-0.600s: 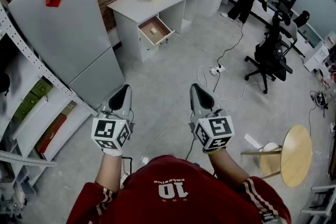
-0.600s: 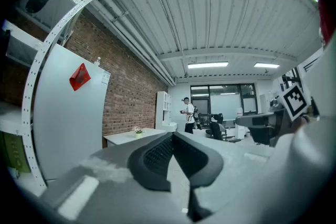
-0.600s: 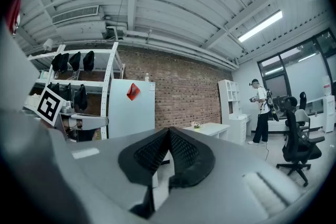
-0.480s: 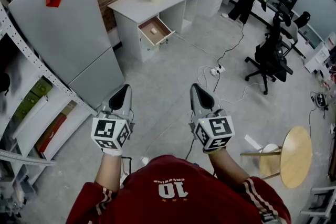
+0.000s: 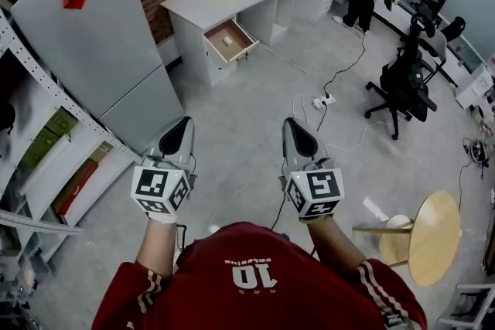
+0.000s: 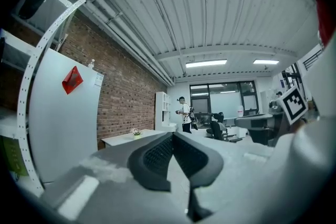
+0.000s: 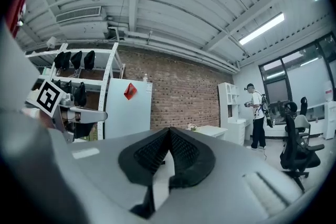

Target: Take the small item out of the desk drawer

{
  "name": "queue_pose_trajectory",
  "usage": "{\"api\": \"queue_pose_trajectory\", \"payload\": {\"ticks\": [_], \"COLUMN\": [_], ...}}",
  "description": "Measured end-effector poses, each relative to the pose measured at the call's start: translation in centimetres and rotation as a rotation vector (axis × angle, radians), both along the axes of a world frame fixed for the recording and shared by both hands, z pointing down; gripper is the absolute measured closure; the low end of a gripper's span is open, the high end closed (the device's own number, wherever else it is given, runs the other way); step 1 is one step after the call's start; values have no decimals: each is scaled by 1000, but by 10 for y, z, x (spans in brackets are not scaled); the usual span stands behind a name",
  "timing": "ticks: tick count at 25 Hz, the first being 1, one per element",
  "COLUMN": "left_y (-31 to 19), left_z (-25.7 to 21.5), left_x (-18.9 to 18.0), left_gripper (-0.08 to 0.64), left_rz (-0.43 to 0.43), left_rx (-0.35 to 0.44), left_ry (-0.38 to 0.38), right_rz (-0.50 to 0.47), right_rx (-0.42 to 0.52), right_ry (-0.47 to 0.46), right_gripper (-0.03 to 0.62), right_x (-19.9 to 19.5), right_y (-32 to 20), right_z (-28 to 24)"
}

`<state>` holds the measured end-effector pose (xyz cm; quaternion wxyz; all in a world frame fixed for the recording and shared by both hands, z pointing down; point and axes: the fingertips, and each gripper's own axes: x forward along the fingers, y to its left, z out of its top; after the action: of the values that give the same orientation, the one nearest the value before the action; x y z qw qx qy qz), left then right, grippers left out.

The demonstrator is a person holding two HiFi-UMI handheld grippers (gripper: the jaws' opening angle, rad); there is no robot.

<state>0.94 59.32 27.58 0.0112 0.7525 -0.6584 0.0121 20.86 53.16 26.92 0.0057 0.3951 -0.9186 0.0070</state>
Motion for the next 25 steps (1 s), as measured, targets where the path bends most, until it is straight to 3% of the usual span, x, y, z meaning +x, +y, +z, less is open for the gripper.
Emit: {"api": "queue_pose_trajectory", "payload": {"ticks": [10, 19, 25], "left_y": [-9, -47, -117], "left_z": [3, 15, 21], "left_x": [24, -2, -36], "left_gripper": [557, 557, 556], "left_rz": [-14, -32, -21], "left_rx": [-23, -11, 10], "left_ry": [-50, -40, -34], "right_rz": [-6, -41, -50], "right_rx": [-32, -45, -51], "right_ry": [-58, -33, -12], "right_gripper": [598, 598, 600], "right_x": [36, 6, -30], "right_y": [-25, -56, -119], "right_z": [17, 34, 43]}}
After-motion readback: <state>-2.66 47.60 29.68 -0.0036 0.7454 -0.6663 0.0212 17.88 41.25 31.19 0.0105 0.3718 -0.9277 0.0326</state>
